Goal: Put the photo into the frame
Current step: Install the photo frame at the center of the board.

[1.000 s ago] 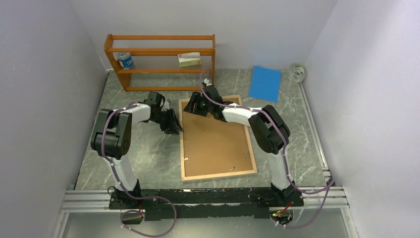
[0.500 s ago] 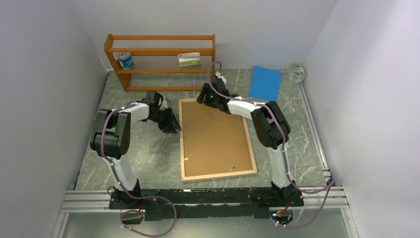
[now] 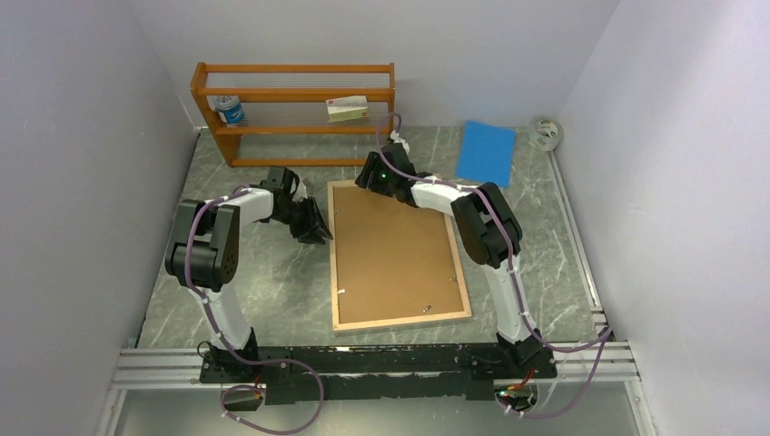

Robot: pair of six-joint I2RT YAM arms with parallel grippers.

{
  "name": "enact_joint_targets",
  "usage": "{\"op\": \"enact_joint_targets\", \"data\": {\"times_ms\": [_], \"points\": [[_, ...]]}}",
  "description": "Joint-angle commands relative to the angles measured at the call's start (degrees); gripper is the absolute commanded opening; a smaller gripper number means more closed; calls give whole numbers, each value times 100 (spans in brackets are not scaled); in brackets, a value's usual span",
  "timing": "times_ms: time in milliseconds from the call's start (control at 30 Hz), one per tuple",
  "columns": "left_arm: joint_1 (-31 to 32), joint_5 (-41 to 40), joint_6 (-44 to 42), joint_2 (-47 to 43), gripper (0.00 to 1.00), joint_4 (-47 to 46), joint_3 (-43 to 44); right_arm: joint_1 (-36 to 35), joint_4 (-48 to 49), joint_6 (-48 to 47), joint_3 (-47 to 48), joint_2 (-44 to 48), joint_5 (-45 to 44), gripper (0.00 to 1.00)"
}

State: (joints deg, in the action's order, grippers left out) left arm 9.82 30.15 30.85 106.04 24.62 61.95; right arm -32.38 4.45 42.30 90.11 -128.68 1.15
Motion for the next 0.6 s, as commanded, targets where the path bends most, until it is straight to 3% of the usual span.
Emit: {"op": "enact_joint_targets", "data": {"times_ms": [0, 267, 433, 567], "points": [[1, -34, -66, 92, 38, -9, 116, 21, 116, 113, 211, -229, 201, 59], [-2, -5, -52, 118, 37, -19, 94, 52, 247, 237, 303, -462, 366, 56], [-1, 6, -53, 140, 37, -4, 129, 127, 823, 536, 49, -464, 797, 56], [2, -8, -71, 138, 37, 16, 140, 202, 963, 904, -430, -151, 335, 56]]}}
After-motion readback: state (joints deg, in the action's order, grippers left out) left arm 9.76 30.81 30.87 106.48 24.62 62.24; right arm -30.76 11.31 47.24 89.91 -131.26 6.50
